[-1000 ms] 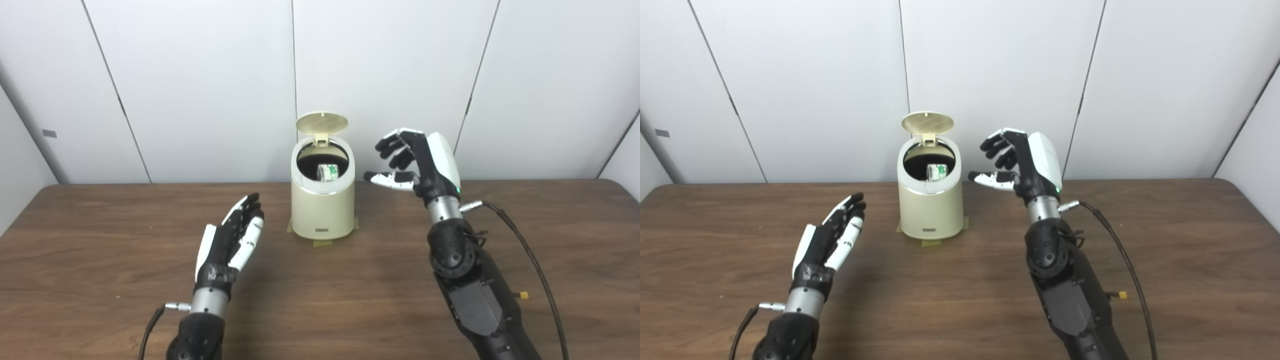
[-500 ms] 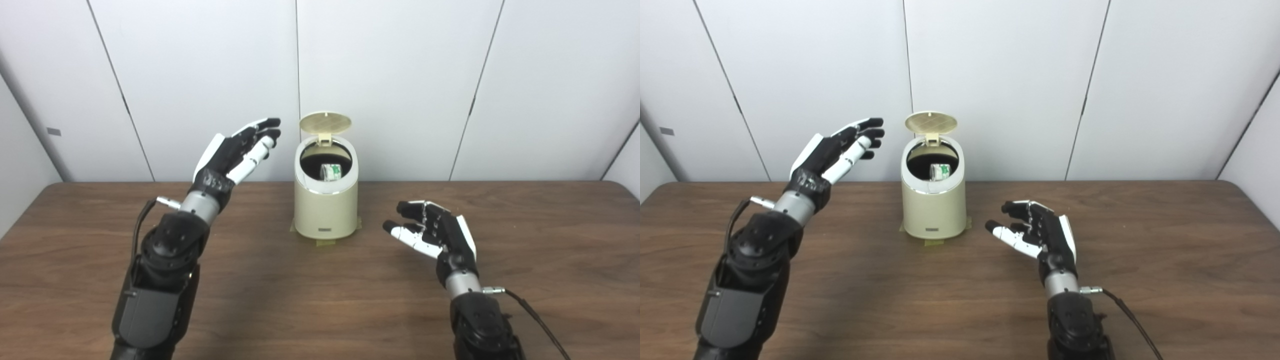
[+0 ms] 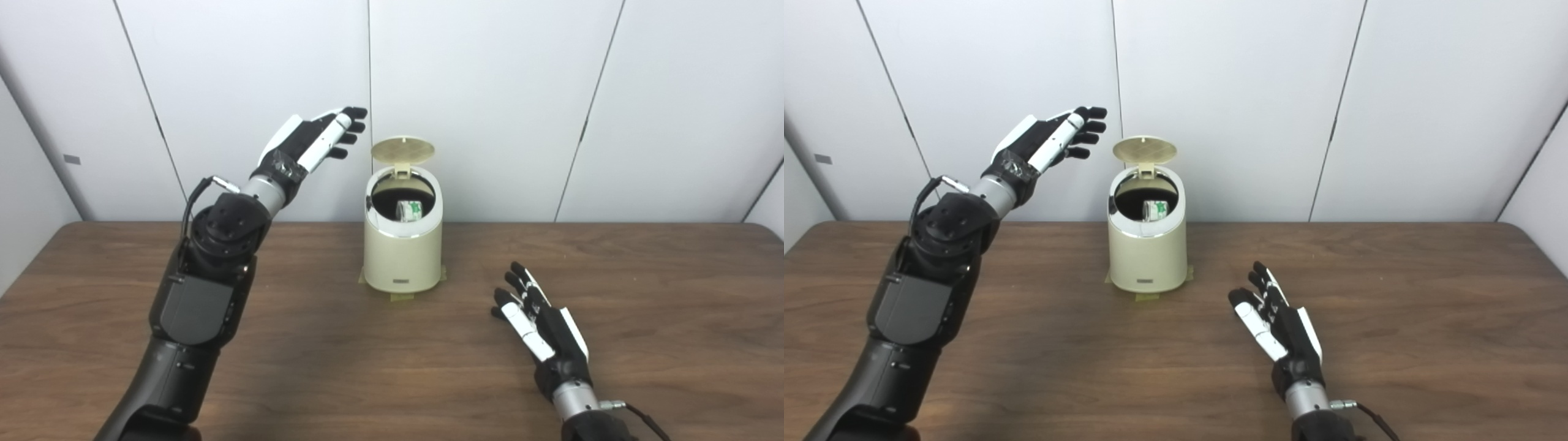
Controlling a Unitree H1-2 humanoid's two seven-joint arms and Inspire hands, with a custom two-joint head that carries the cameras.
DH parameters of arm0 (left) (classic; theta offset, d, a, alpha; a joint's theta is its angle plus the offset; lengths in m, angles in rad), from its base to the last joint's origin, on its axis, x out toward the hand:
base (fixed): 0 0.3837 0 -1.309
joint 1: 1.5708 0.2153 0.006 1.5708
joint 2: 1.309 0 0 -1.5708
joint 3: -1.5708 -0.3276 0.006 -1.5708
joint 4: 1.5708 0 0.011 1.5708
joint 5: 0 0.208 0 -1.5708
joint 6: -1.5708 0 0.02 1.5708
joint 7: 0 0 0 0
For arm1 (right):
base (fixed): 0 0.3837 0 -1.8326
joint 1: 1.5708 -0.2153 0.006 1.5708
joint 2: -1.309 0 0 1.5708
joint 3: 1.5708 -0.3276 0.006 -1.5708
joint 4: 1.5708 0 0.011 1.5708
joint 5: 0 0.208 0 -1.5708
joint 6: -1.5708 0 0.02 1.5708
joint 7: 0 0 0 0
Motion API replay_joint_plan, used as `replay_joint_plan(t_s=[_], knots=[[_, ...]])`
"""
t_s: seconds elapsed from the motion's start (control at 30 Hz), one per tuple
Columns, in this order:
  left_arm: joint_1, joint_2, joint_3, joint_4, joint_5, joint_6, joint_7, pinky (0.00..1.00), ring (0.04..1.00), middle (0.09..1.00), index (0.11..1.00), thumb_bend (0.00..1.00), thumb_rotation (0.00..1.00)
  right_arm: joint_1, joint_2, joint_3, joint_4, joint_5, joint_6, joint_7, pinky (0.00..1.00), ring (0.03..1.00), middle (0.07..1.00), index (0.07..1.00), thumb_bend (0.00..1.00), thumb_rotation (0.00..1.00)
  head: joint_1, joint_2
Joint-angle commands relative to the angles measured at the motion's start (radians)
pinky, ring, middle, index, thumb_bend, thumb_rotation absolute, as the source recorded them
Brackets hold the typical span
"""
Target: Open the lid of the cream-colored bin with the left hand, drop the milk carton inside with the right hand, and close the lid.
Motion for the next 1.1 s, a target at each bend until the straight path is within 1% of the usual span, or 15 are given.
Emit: replay_joint_plan(t_s=[0.0, 0.07, 0.17, 0.27, 0.3, 0.4, 0.53, 0.6, 0.67, 0.73, 0.83, 0.9, 0.93, 0.97, 1.07], knots=[[-0.092, 0.012, -0.010, 0.004, 0.022, -0.035, 0.000, 0.84, 0.880, 0.869, 0.884, 0.32, 1.00, -0.014, 0.006, 0.013, 0.017, 0.020, -0.033, 0.030, 0.77, 0.882, 0.939, 0.964, 0.60, 0.64, -0.001, 0.001], [-0.103, 0.018, -0.037, 0.015, 0.048, -0.062, 0.000, 0.83, 0.877, 0.866, 0.884, 0.32, 1.00, -0.016, 0.006, 0.014, 0.036, 0.026, -0.048, 0.030, 0.76, 0.877, 0.934, 0.968, 0.61, 0.64, -0.001, 0.001], [-0.115, 0.027, -0.071, 0.025, 0.080, -0.087, -0.007, 0.83, 0.883, 0.855, 0.876, 0.31, 1.00, -0.016, 0.011, 0.013, 0.045, 0.036, -0.048, 0.027, 0.75, 0.871, 0.926, 0.972, 0.57, 0.66, 0.000, 0.001], [-0.127, 0.030, -0.098, 0.035, 0.105, -0.097, -0.015, 0.84, 0.878, 0.841, 0.856, 0.32, 0.97, -0.014, 0.018, 0.010, 0.046, 0.054, -0.036, 0.028, 0.79, 0.890, 0.928, 0.981, 0.53, 0.69, -0.002, 0.009], [-0.132, 0.036, -0.113, 0.036, 0.123, -0.101, -0.021, 0.84, 0.878, 0.840, 0.853, 0.32, 0.96, -0.014, 0.021, 0.010, 0.048, 0.058, -0.035, 0.027, 0.80, 0.895, 0.930, 0.984, 0.53, 0.69, -0.002, 0.006], [-0.139, 0.051, -0.142, 0.035, 0.153, -0.113, -0.047, 0.85, 0.881, 0.841, 0.840, 0.31, 1.00, -0.018, 0.028, 0.011, 0.055, 0.062, -0.033, 0.024, 0.81, 0.902, 0.937, 0.994, 0.51, 0.72, -0.006, 0.007], [-0.146, 0.072, -0.167, 0.043, 0.182, -0.152, -0.076, 0.87, 0.881, 0.839, 0.834, 0.31, 1.00, -0.018, 0.037, 0.017, 0.046, 0.055, -0.008, 0.016, 0.79, 0.898, 0.931, 1.000, 0.48, 0.78, -0.006, 0.006], [-0.147, 0.081, -0.174, 0.037, 0.186, -0.156, -0.101, 0.89, 0.875, 0.833, 0.830, 0.32, 1.00, -0.020, 0.047, 0.014, 0.046, 0.056, 0.003, 0.009, 0.78, 0.892, 0.926, 1.000, 0.47, 0.80, -0.005, 0.007], [-0.147, 0.094, -0.188, 0.023, 0.207, -0.150, -0.126, 0.90, 0.876, 0.836, 0.830, 0.33, 1.00, -0.021, 0.055, 0.013, 0.046, 0.058, 0.012, 0.004, 0.78, 0.890, 0.925, 1.000, 0.47, 0.80, -0.004, 0.006], [-0.147, 0.111, -0.208, 0.000, 0.234, -0.149, -0.152, 0.90, 0.878, 0.843, 0.828, 0.37, 1.00, -0.021, 0.061, 0.014, 0.048, 0.059, 0.017, 0.004, 0.77, 0.882, 0.921, 1.000, 0.49, 0.82, -0.005, 0.007], [-0.142, 0.122, -0.220, -0.030, 0.250, -0.142, -0.181, 0.89, 0.878, 0.849, 0.827, 0.38, 1.00, -0.019, 0.066, 0.021, 0.049, 0.050, 0.018, 0.004, 0.75, 0.863, 0.907, 1.000, 0.50, 0.85, -0.003, 0.010], [-0.138, 0.129, -0.231, -0.054, 0.270, -0.141, -0.199, 0.86, 0.873, 0.852, 0.829, 0.38, 1.00, -0.016, 0.072, 0.027, 0.043, 0.041, 0.027, -0.004, 0.75, 0.842, 0.886, 1.000, 0.51, 0.86, 0.001, 0.014], [-0.140, 0.141, -0.253, -0.073, 0.302, -0.134, -0.218, 0.86, 0.872, 0.852, 0.829, 0.38, 1.00, -0.014, 0.075, 0.029, 0.041, 0.037, 0.031, -0.008, 0.75, 0.838, 0.882, 1.000, 0.51, 0.86, 0.004, 0.016], [-0.140, 0.152, -0.269, -0.090, 0.323, -0.142, -0.234, 0.85, 0.882, 0.861, 0.835, 0.39, 1.00, -0.012, 0.080, 0.029, 0.036, 0.039, 0.038, -0.012, 0.75, 0.835, 0.875, 1.000, 0.52, 0.86, 0.010, 0.019], [-0.133, 0.167, -0.287, -0.125, 0.347, -0.154, -0.266, 0.80, 0.845, 0.847, 0.826, 0.38, 1.00, -0.005, 0.089, 0.029, 0.020, 0.051, 0.054, -0.012, 0.73, 0.833, 0.862, 1.000, 0.52, 0.84, 0.011, 0.020]])
